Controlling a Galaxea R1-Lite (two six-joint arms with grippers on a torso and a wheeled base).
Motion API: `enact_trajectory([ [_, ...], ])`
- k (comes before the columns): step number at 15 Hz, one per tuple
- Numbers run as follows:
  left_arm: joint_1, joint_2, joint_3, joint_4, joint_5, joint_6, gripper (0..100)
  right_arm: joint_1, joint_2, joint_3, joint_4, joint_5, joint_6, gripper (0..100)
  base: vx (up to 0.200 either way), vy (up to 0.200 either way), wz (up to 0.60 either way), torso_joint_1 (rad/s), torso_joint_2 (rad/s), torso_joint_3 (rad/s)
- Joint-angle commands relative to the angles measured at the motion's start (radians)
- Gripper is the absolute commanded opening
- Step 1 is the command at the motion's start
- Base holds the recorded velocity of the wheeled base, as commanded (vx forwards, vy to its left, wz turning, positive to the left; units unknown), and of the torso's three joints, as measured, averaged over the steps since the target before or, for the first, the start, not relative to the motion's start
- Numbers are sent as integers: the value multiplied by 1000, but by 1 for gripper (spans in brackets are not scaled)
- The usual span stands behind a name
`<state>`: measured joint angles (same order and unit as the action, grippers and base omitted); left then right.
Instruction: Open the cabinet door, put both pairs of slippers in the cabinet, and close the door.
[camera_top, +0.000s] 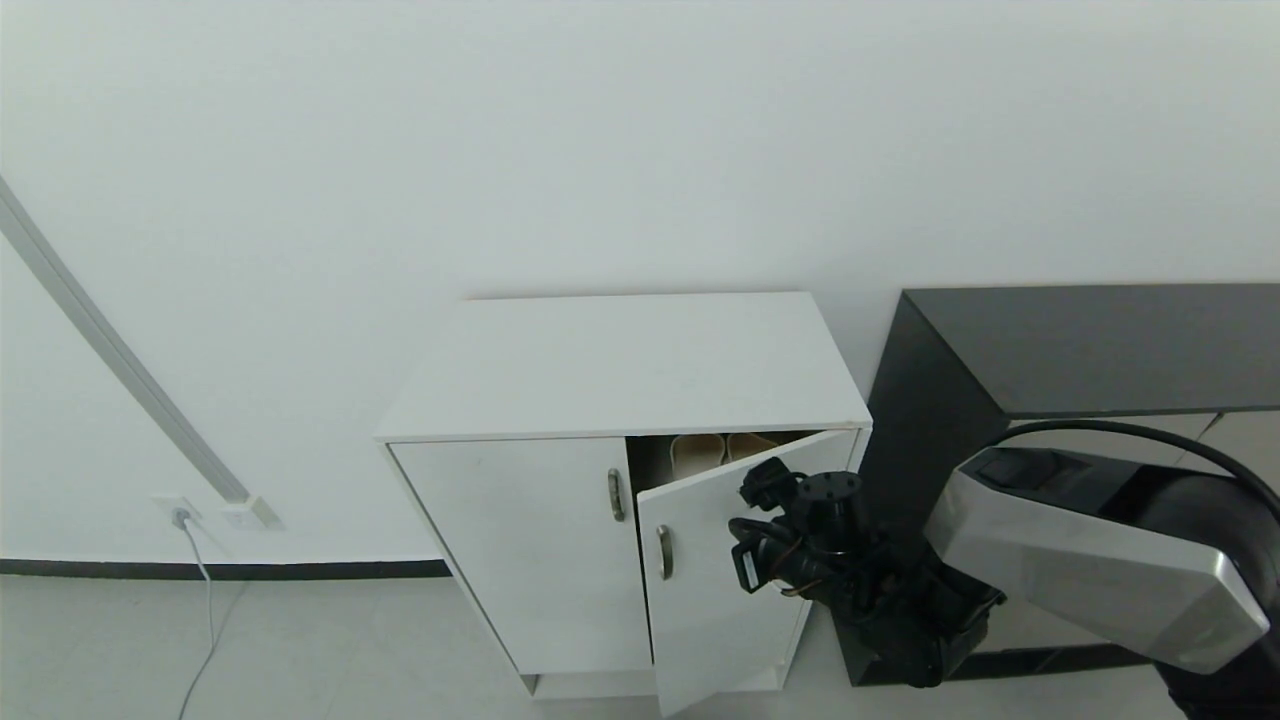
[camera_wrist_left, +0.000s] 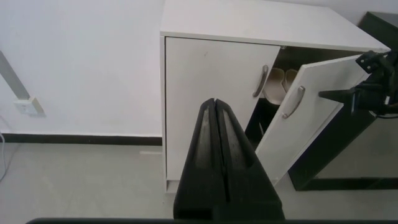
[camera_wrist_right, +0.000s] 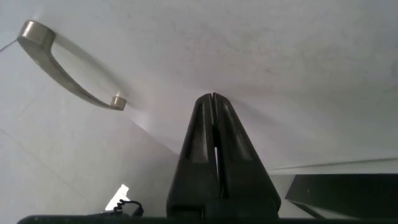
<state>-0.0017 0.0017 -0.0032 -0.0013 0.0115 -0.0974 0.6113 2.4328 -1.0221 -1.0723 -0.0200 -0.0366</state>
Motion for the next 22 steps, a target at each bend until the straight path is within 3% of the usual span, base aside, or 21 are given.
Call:
enact_trajectory([
  [1,0,1,0,0,1,-1,0,-4,6,-33,11,0,0,0,0,0,0,0,0,0],
  [22,0,1,0,0,1,-1,0,-21,32,-239,175,-3,0,0,0,0,0,0,0,0],
])
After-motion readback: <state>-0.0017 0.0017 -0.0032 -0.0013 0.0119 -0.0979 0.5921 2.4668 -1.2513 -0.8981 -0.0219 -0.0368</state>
